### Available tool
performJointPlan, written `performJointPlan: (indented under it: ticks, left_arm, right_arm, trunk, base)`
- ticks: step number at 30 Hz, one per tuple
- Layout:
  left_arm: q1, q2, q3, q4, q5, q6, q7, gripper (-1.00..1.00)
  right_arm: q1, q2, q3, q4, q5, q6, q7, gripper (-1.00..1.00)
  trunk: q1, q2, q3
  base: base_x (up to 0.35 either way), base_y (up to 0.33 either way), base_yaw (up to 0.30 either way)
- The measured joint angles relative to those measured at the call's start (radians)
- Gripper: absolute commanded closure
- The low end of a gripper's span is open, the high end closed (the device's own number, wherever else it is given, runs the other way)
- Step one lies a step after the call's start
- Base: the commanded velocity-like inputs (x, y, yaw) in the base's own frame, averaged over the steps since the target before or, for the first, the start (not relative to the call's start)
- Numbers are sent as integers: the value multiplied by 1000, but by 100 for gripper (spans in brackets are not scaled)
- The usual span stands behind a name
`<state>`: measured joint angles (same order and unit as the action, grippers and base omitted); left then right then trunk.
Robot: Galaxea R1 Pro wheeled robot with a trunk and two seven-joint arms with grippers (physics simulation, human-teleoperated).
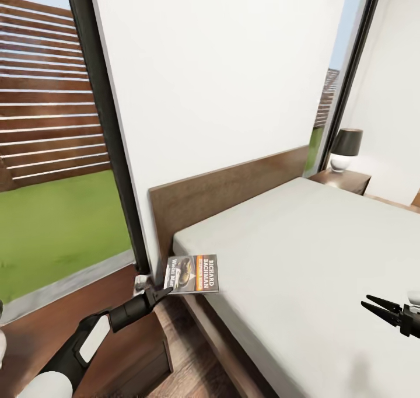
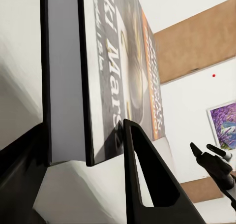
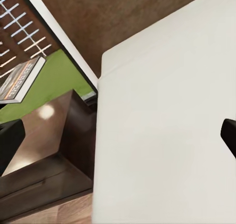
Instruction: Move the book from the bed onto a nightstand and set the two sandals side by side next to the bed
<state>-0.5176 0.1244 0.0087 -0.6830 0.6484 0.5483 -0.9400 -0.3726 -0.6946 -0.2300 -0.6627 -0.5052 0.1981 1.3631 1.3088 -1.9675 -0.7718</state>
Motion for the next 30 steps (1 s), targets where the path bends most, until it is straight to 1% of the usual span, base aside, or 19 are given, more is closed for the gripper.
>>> performJointPlan:
  ticks: [14,23,30]
  left_arm:
    - [0,0,-1,0,-2,-1,1,100]
    - [0,0,-1,0,1,1,1,100]
    - [0,-1,-2,1,1,0,2,100]
  right_arm:
    - [0,0,-1,0,0,1,0,-100]
    - [0,0,-1,0,0,2,0,-100]
    - [0,0,-1,0,0,2,0,-100]
  trunk:
    - [0,0,-9]
    - [0,0,-11]
    - [0,0,-11]
  base:
    - [0,0,242]
    - [0,0,51]
    - [0,0,205]
